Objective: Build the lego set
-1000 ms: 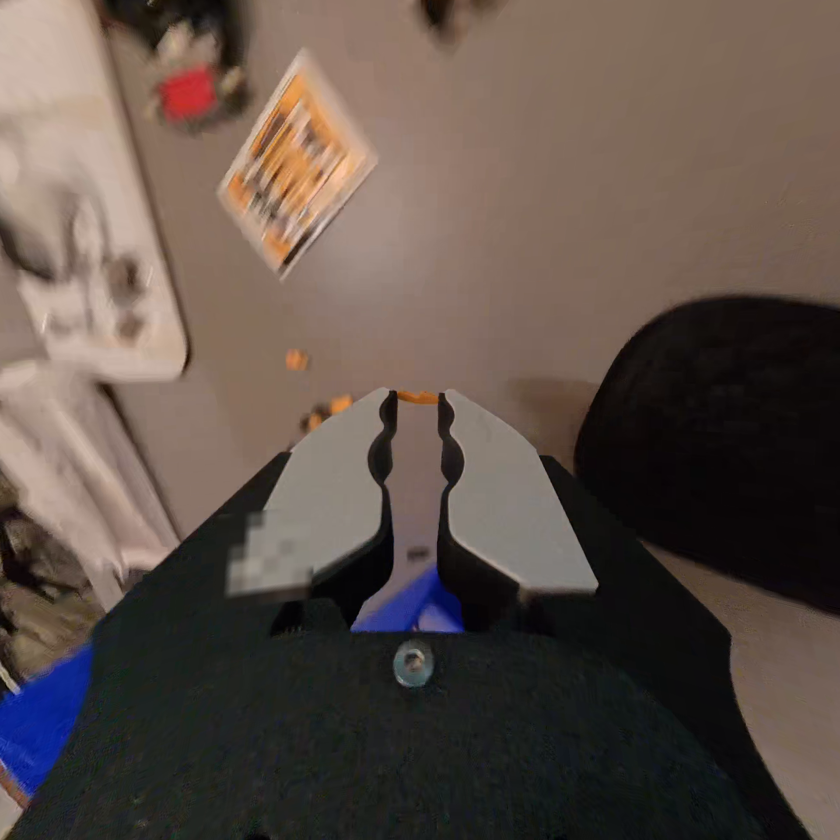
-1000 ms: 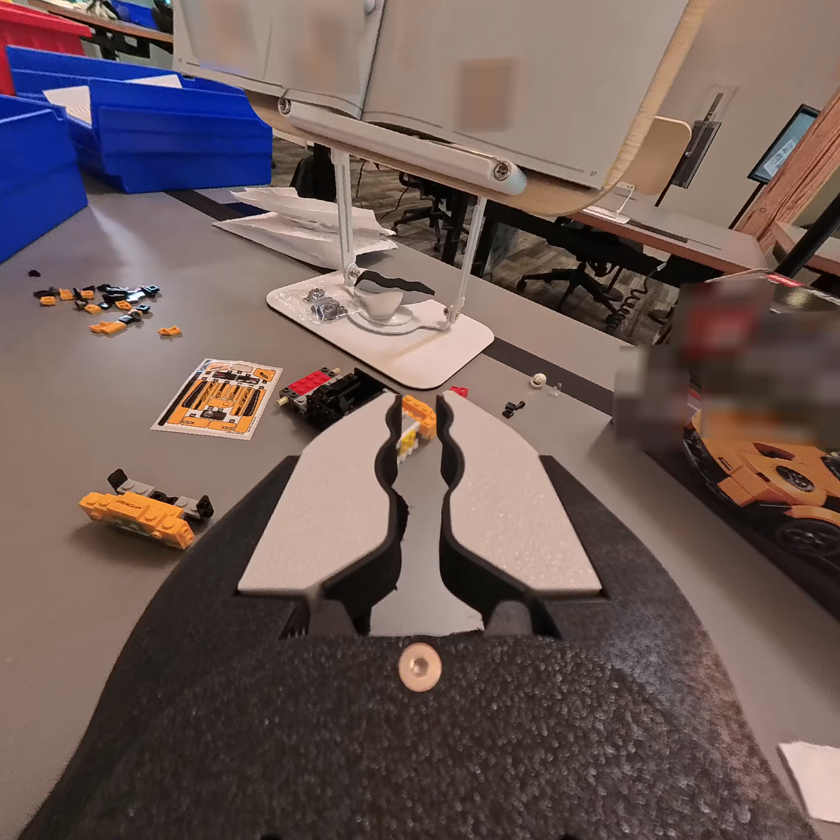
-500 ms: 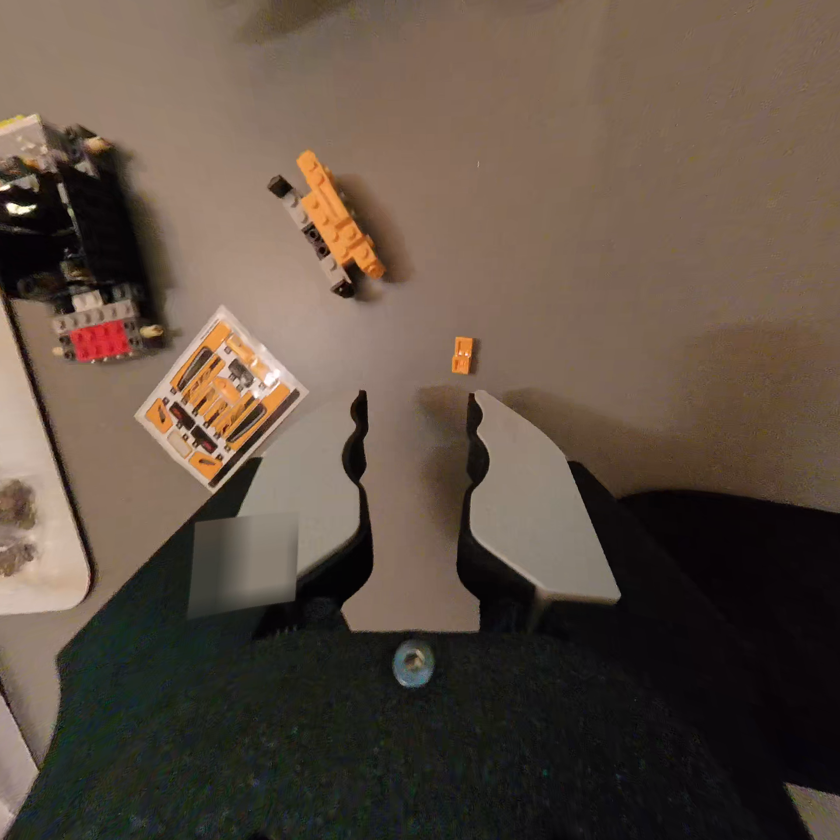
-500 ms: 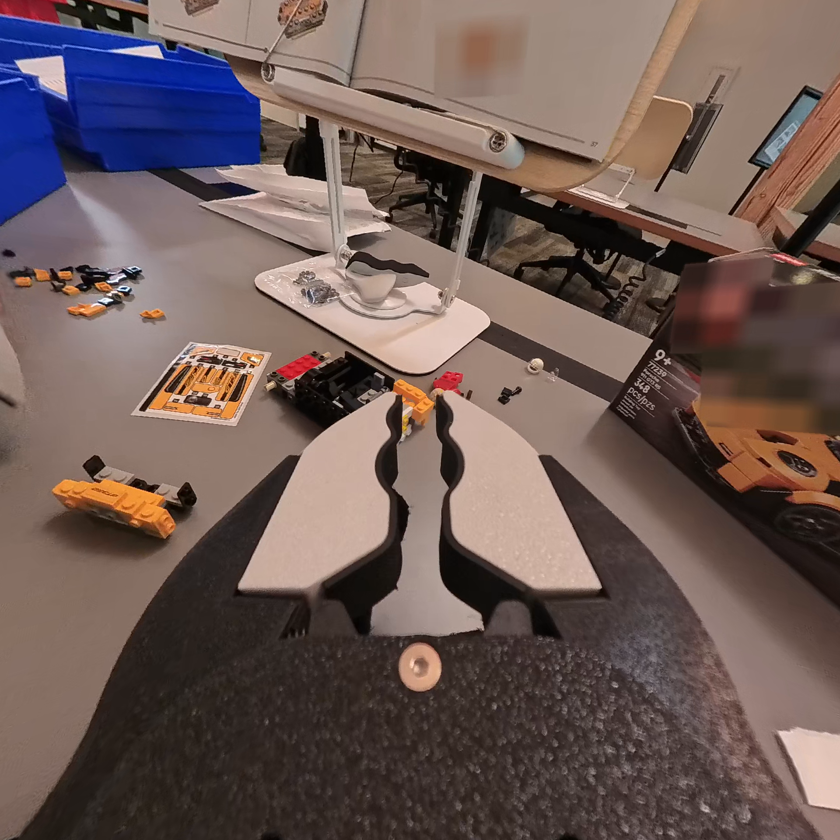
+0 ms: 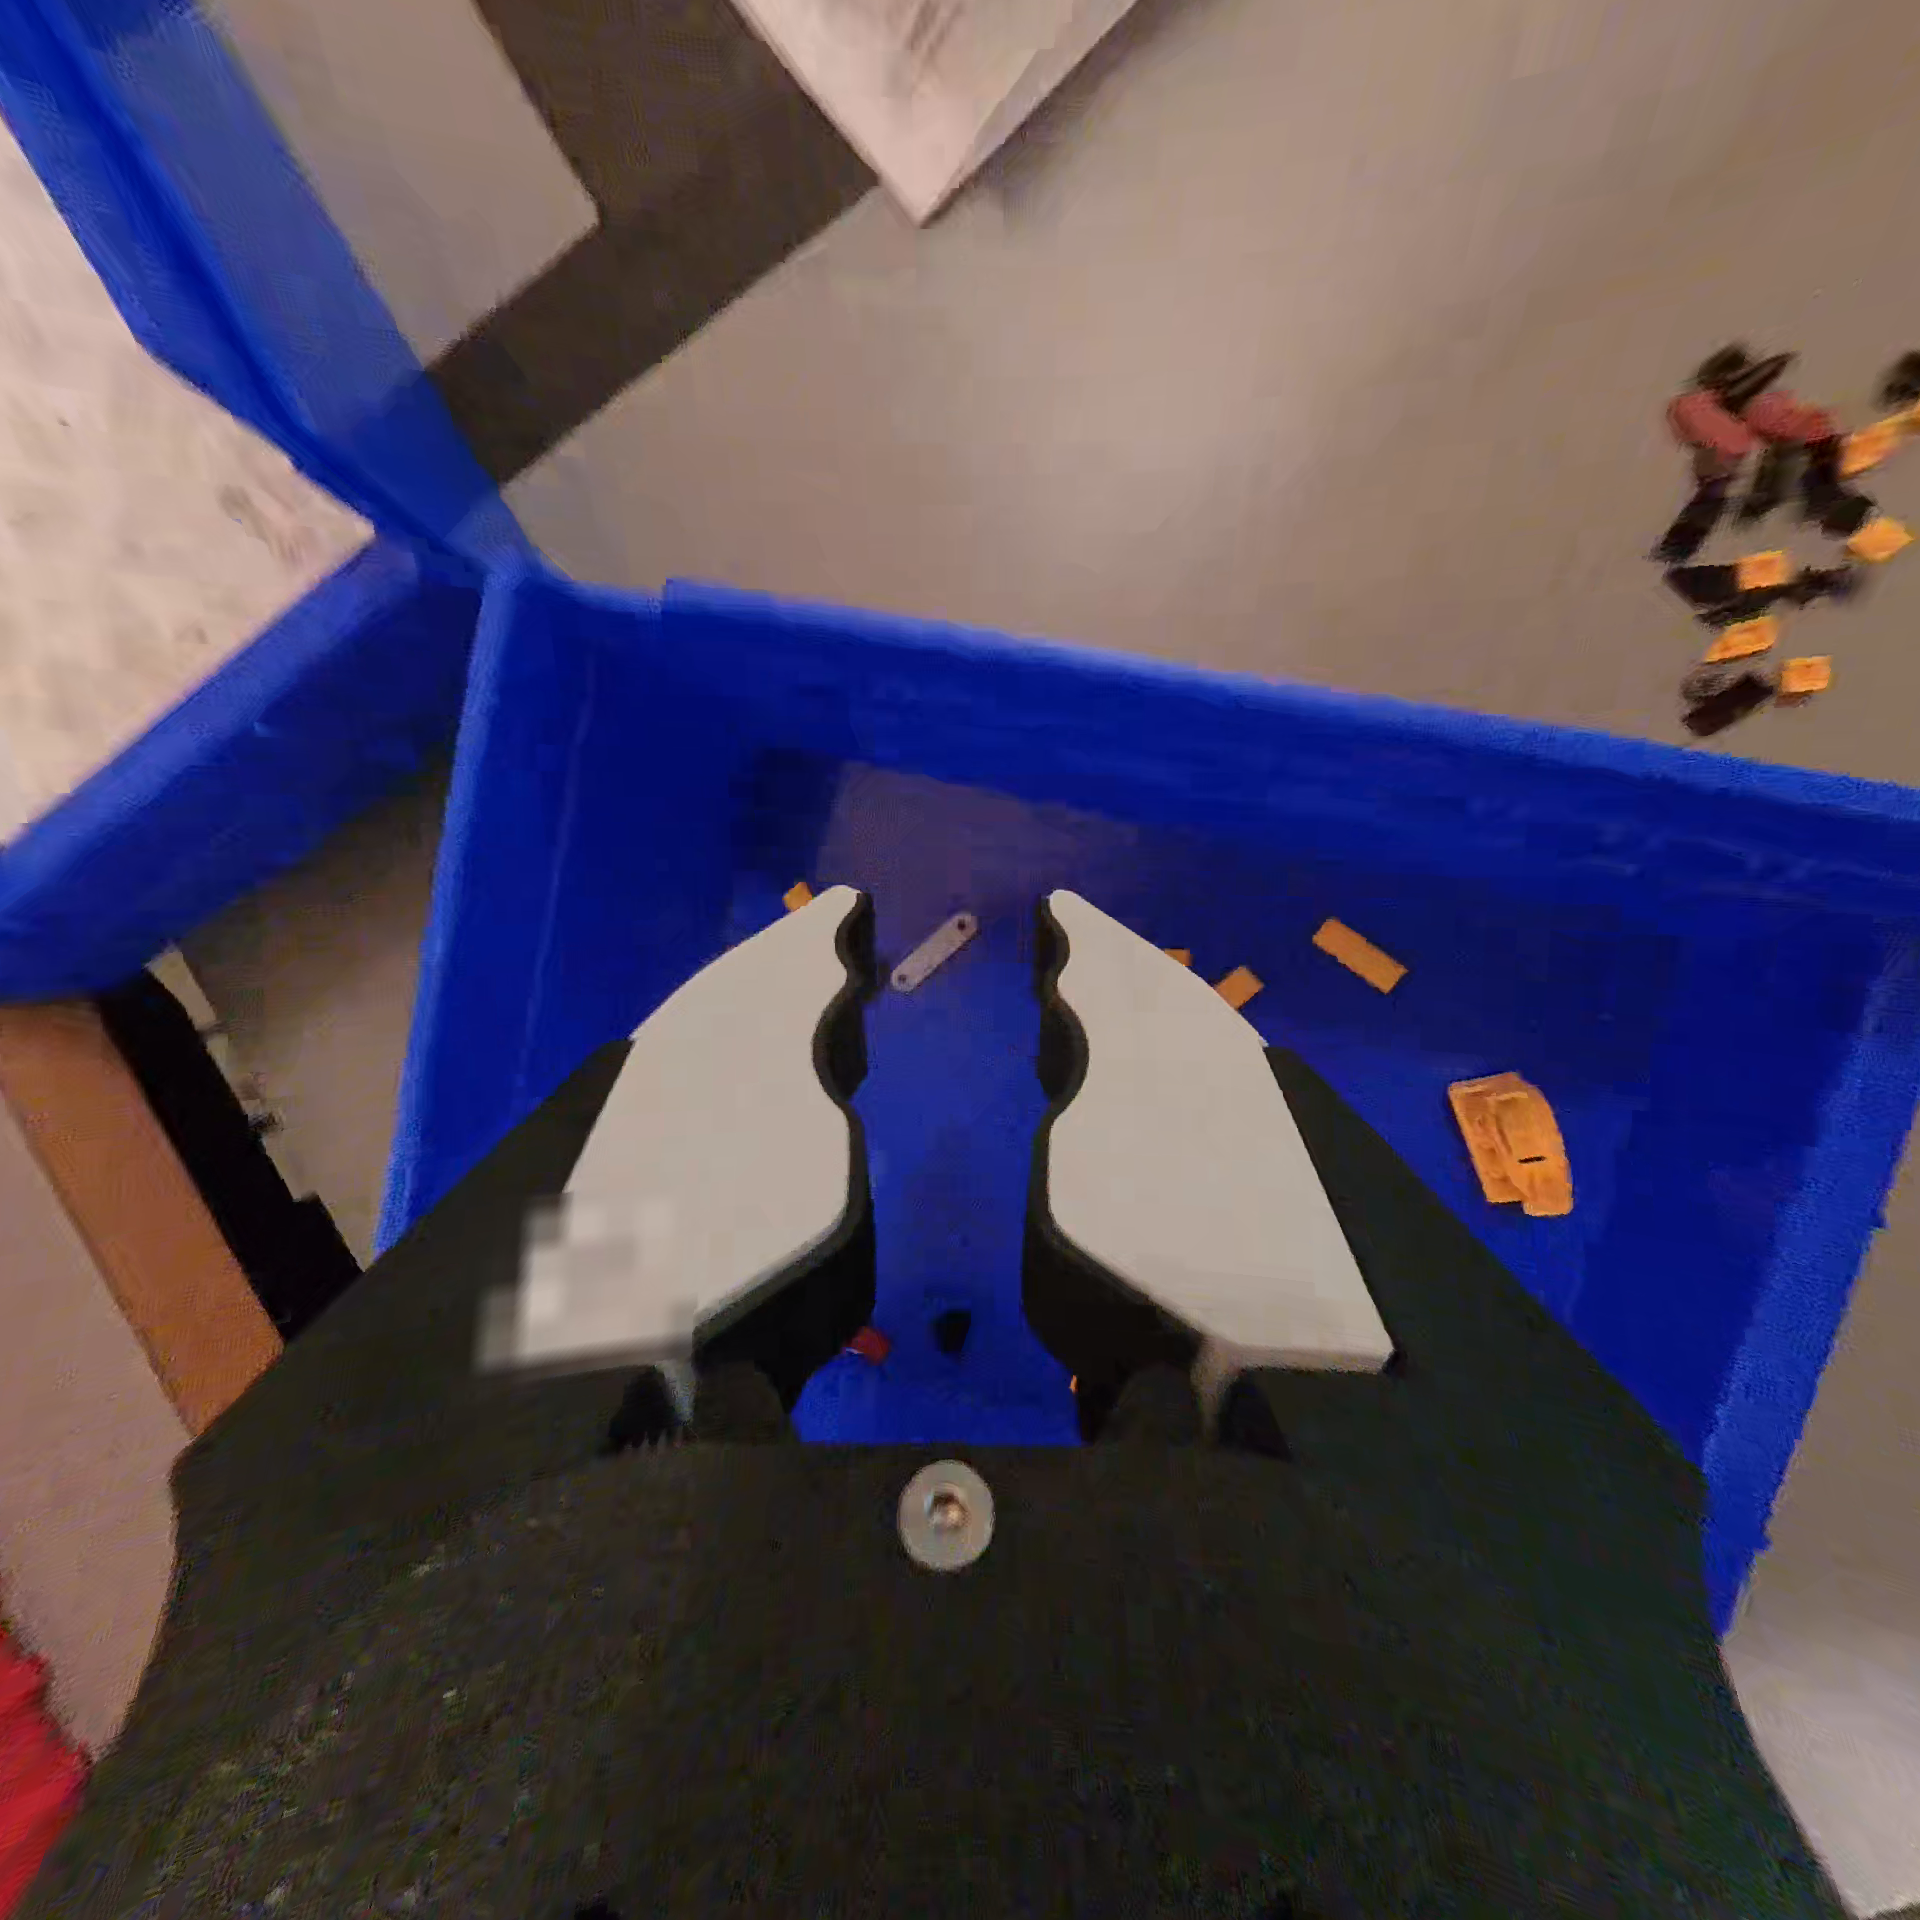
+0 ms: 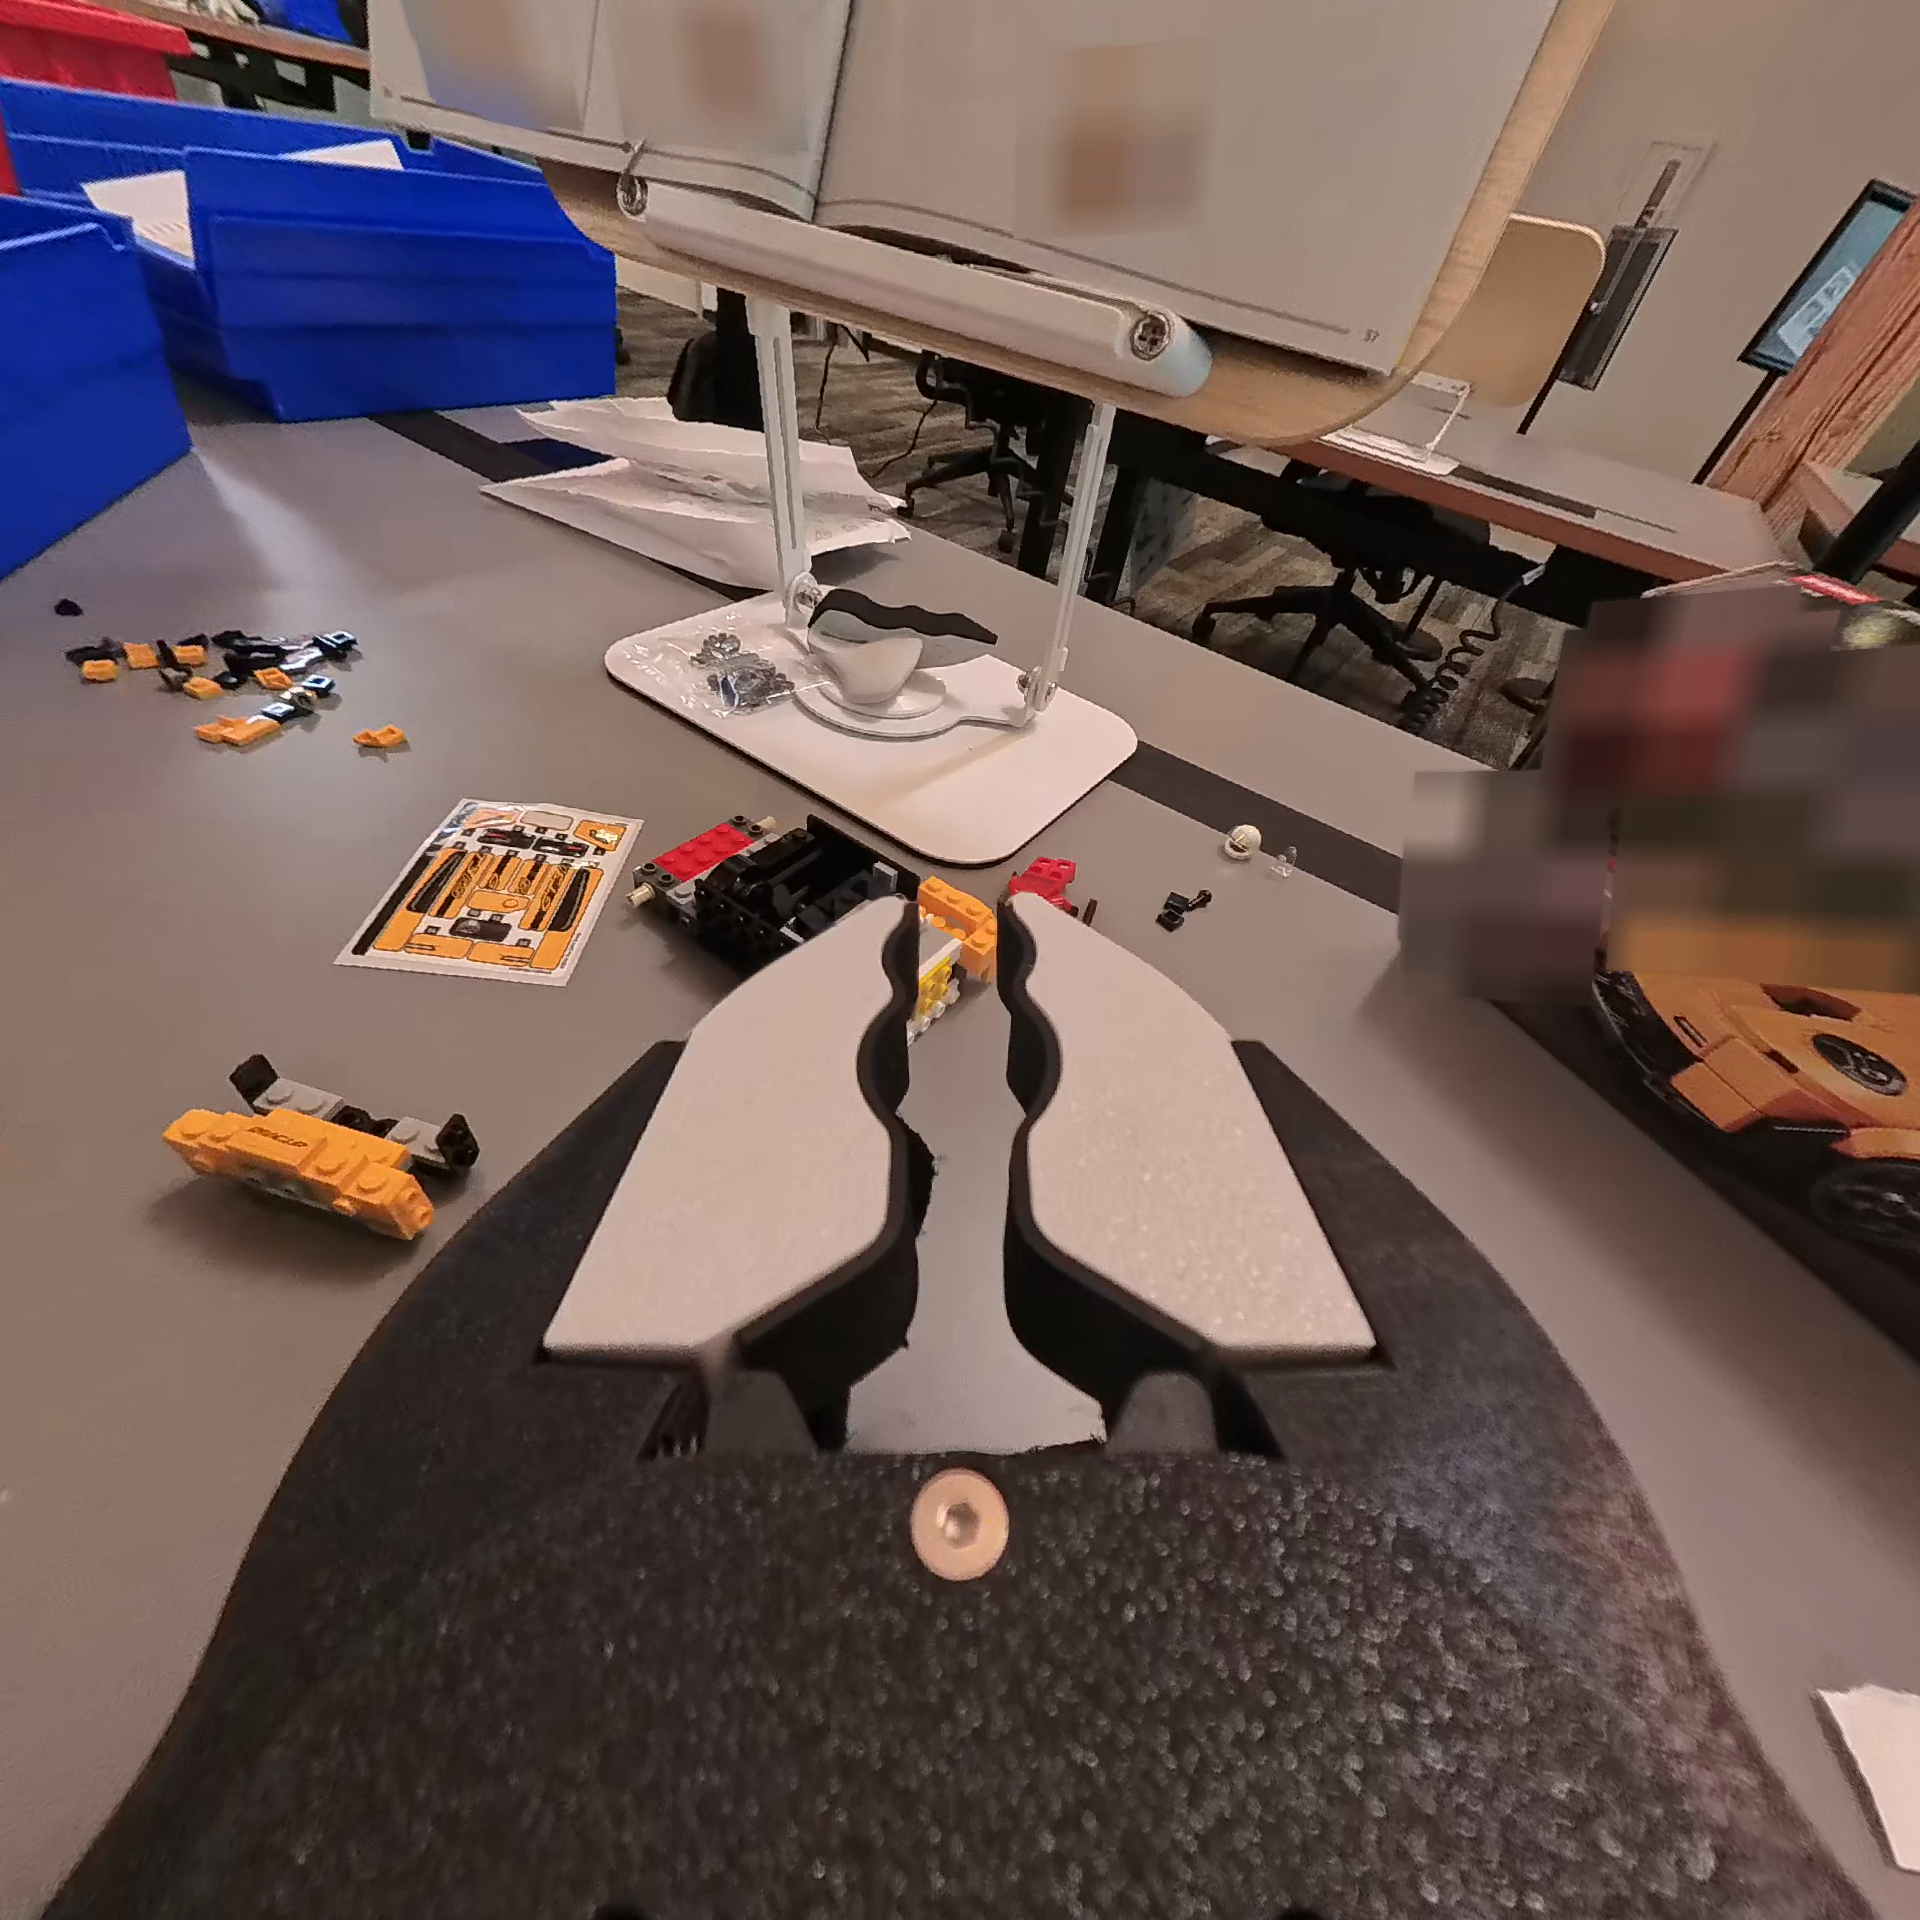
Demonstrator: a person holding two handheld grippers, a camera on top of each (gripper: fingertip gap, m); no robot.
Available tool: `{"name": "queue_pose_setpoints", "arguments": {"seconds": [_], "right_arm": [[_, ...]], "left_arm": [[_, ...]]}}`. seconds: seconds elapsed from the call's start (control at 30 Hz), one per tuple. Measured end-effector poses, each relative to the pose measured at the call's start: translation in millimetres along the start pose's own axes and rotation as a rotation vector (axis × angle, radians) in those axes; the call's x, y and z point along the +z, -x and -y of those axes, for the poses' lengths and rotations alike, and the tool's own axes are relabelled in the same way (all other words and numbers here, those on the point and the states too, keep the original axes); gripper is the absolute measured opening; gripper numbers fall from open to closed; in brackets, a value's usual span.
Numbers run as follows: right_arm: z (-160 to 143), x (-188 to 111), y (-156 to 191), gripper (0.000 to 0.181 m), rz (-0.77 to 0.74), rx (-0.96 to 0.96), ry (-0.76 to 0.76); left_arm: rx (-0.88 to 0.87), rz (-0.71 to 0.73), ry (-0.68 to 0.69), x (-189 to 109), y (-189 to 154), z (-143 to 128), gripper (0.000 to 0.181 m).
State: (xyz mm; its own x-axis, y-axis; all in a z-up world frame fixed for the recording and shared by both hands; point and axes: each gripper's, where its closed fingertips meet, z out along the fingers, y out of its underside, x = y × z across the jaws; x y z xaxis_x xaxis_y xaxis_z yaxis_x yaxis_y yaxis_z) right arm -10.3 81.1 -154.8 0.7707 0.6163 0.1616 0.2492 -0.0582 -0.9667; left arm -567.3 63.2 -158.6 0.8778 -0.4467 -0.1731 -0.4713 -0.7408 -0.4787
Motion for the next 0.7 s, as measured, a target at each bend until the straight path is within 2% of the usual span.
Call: {"name": "queue_pose_setpoints", "arguments": {"seconds": [0.07,0.17,0.43,0.47,0.5,0.6,0.7], "right_arm": [[-1.8,0.7,-0.4,0.014,-0.001,0.004,0.006],[-3.3,1.3,-0.2,0.014,0.002,0.007,0.01],[-3.7,1.3,-0.1,0.014,0.006,0.007,0.011],[-3.7,1.2,-0.1,0.014,0.006,0.005,0.011],[-4.0,1.3,-0.2,0.014,0.005,0.005,0.012],[-5.0,1.4,-0.6,0.014,0.005,0.009,0.016],[-1.4,-0.1,-1.2,0.014,0.003,0.01,0.003]], "left_arm": [[-0.082,0.02,0.092,24.4,19.4,-21.6,0.028],[-0.213,-0.019,0.129,51.9,24.0,-28.2,0.029],[-0.397,0.034,0.276,89.4,39.9,-52.3,0.029],[-0.423,0.026,0.253,91.3,39.8,-48.9,0.015],[-0.443,0.019,0.252,92.7,39.1,-48.6,0.009],[-0.422,0.009,0.304,86.5,35.3,-52.3,0.008],[-0.346,-0.004,0.256,56.8,27.1,-32.7,0.009]]}}
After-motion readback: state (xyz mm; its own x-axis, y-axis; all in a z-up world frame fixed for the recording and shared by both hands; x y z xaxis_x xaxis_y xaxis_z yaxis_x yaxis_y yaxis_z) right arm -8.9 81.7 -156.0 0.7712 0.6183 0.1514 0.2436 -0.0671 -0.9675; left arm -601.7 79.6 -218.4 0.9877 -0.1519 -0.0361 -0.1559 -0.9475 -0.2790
